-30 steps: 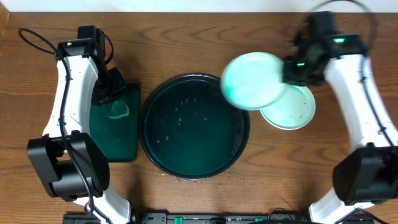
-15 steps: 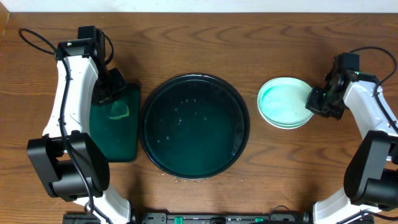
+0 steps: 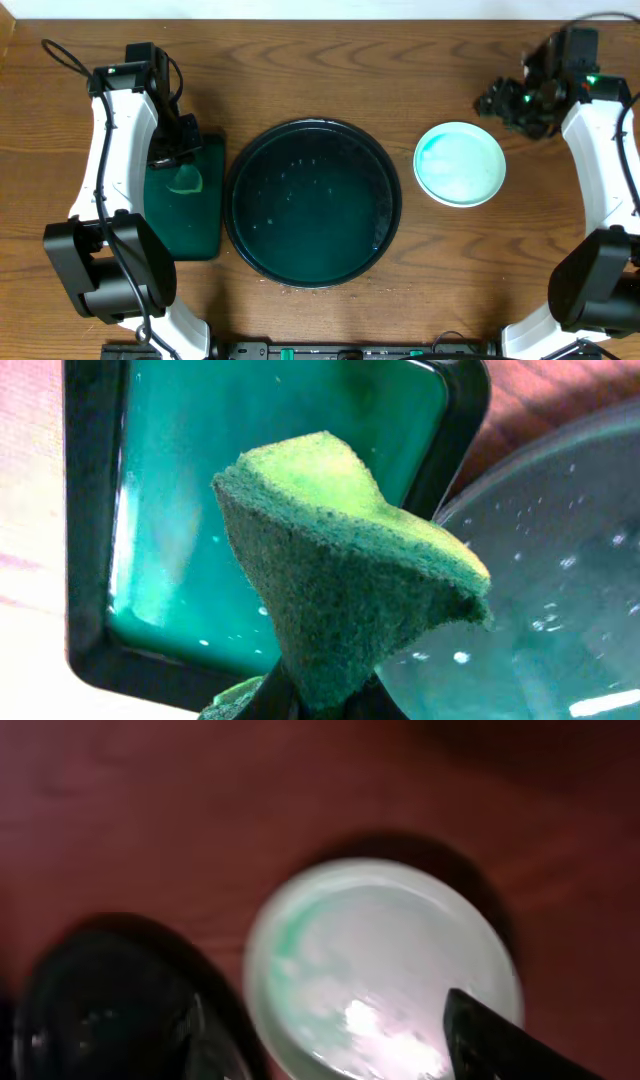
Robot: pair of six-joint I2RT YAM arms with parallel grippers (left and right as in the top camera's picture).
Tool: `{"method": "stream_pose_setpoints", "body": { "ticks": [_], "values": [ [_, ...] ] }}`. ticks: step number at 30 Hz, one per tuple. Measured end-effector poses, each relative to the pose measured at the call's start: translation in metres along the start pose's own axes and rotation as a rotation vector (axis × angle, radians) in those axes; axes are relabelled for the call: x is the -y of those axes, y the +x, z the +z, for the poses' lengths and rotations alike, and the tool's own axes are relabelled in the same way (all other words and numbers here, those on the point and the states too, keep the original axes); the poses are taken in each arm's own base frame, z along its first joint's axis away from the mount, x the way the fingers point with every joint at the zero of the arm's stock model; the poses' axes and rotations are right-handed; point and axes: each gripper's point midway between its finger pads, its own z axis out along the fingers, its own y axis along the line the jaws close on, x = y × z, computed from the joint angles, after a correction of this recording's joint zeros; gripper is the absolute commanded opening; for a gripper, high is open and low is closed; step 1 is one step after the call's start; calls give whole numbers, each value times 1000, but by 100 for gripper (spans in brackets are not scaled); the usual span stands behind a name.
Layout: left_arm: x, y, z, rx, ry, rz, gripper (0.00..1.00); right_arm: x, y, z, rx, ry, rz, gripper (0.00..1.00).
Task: Clean dirty plates on tray and stack at the side
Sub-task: 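Release the plate and lower the sponge into the basin with left gripper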
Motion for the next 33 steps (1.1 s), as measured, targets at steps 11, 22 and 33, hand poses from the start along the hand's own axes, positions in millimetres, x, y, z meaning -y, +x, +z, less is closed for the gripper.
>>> {"method": "stream_pose_setpoints", "body": {
  "ticks": [11,22,33],
  "values": [
    [-32,6,63,8,-65,46,50,-76,33,15,-33,-60,-230,81],
    [-21,11,16,37,7,68,67,-96,39,19,-6,-40,-371,90],
    [-1,12,-120,479,173,94,76,-143,49,-10,12,-48,-642,99]
  ]
}}
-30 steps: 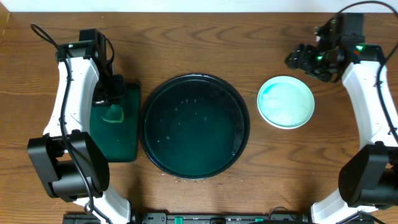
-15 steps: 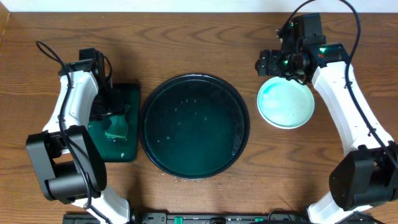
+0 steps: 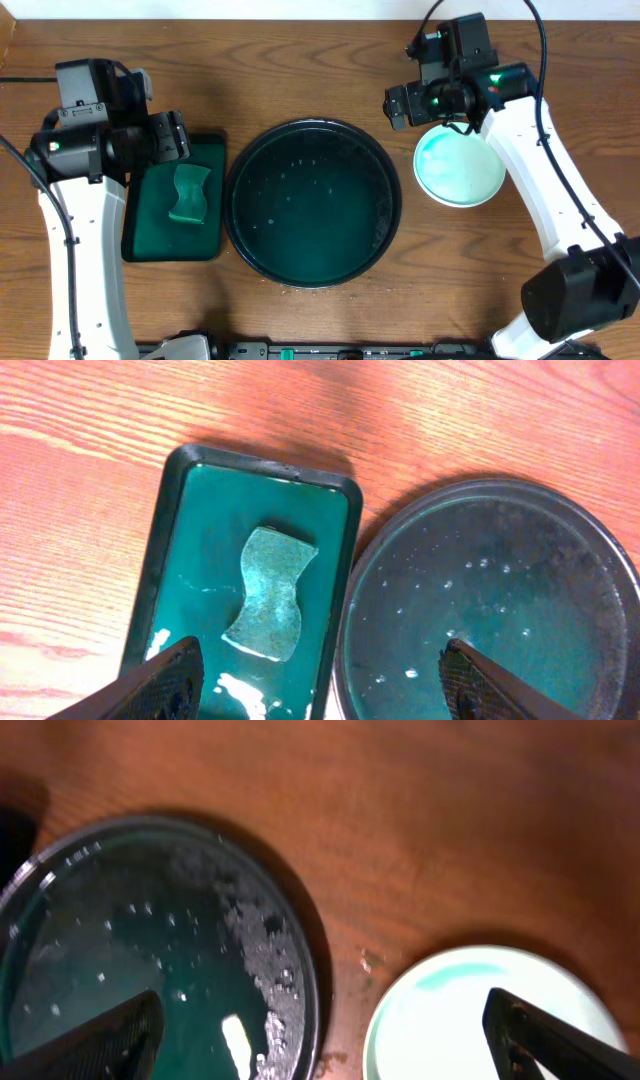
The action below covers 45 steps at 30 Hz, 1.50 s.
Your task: Clean dirty plates on tray and stack at the side
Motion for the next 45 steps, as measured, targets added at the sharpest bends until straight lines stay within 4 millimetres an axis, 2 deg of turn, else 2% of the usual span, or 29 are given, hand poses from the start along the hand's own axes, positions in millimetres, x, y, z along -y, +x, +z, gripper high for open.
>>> {"method": "stream_pose_setpoints", "body": {
  "ticks": [3,6,8,10,14,17,22,24,28,30,32,35,36,39,41,43,45],
  "values": [
    [1,0,0,-3,7,0,76,-2,-21,-32,44,57,-34,99],
    [2,0,0,-2,9,0,77,-9,-26,-61,43,75,-49,99],
    [2,0,0,-1,9,0,77,-14,-43,-81,109,68,-50,99],
    [2,0,0,-2,9,0,77,-17,-46,-87,125,63,-45,99],
    [2,0,0,-2,9,0,77,-15,-40,-87,101,72,-61,99],
    [2,0,0,-2,9,0,77,-10,-41,-89,106,110,-73,99],
    [2,0,0,-2,9,0,77,-2,-47,-118,179,171,-86,99],
    [2,0,0,-2,9,0,77,-4,-60,-130,264,176,-104,99],
    [2,0,0,-3,9,0,77,-5,-82,-139,451,179,-169,99],
    [2,0,0,-3,9,0,77,-4,-78,-139,502,182,-204,99],
    [2,1,0,-3,9,0,77,2,-63,-137,541,182,-223,99],
    [2,0,0,-3,9,0,77,38,-32,-140,605,220,-189,99],
    [2,0,0,-2,9,0,77,52,-10,-139,606,237,-171,99],
    [2,0,0,-2,10,0,77,54,22,-141,656,239,-171,99],
    [2,0,0,-1,10,0,77,46,48,-150,756,245,-212,99],
    [2,0,0,-2,9,0,77,43,64,-154,848,270,-249,99],
    [2,0,0,-3,11,0,77,44,93,-147,900,295,-269,99]
  ]
}}
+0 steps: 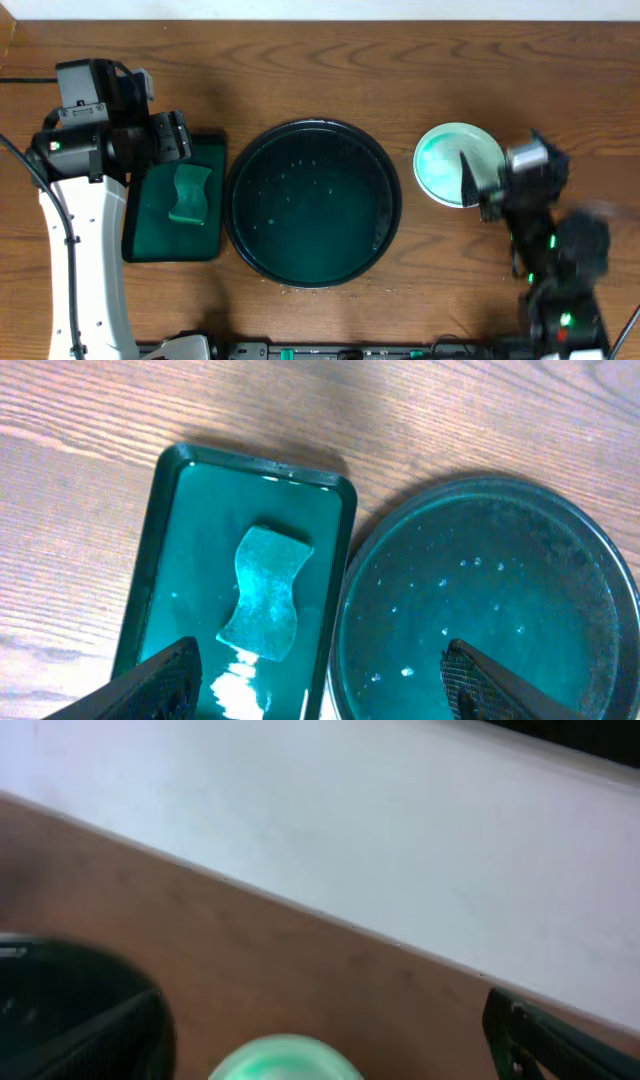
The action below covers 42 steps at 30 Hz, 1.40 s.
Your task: Clean dirty plates on tray and stack at the side
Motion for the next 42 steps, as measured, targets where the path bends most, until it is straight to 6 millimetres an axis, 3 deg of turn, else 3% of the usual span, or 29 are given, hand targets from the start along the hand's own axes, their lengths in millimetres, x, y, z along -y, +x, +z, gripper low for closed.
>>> {"method": "stream_pose_setpoints", "body": {
  "ticks": [5,17,26,42],
  "values": [
    [0,0,0,1,1,0,77,-12,62,-27,33,32,-20,99],
    [0,0,0,0,1,0,77,-34,105,-39,83,-7,-30,99],
    [0,0,0,1,1,0,77,-40,115,-43,52,-31,-24,99],
    [0,0,0,0,1,0,77,-40,115,-43,52,-30,-25,99]
  ]
}}
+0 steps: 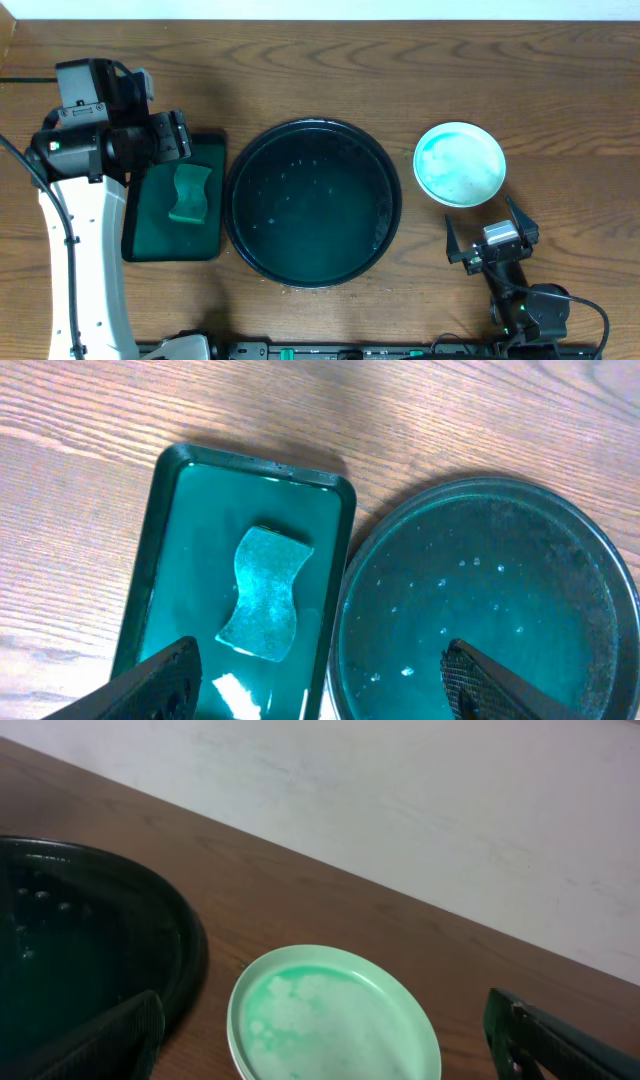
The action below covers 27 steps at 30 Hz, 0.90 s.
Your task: Clean dirty plates on tray and stack at the side
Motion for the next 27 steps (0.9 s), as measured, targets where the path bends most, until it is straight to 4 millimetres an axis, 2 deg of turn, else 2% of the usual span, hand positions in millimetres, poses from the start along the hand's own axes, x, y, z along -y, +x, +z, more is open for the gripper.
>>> {"method": "stream_pose_setpoints", "body": {
  "ticks": [14,17,18,19,21,22,23,24,26,27],
  "values": [
    [0,-2,0,9,3,1,78,0,0,0,0,0,0,99],
    [5,-22,-3,110,16,20,78,0,0,0,0,0,0,99],
    [8,-31,-10,189,24,32,78,0,0,0,0,0,0,99],
    [9,-33,-14,216,27,37,78,0,0,0,0,0,0,99],
    [12,-35,-34,401,43,66,77,0,0,0,1,1,0,99],
    [13,-32,-38,459,47,77,78,0,0,0,0,0,0,99],
    [11,-12,-36,491,49,83,78,0,0,0,0,0,0,99],
    [10,-1,-35,529,51,89,77,0,0,0,0,0,0,99],
    [9,5,-32,618,57,101,77,0,0,0,0,0,0,99],
    [7,17,-24,635,58,103,77,0,0,0,1,0,0,99]
  ]
}}
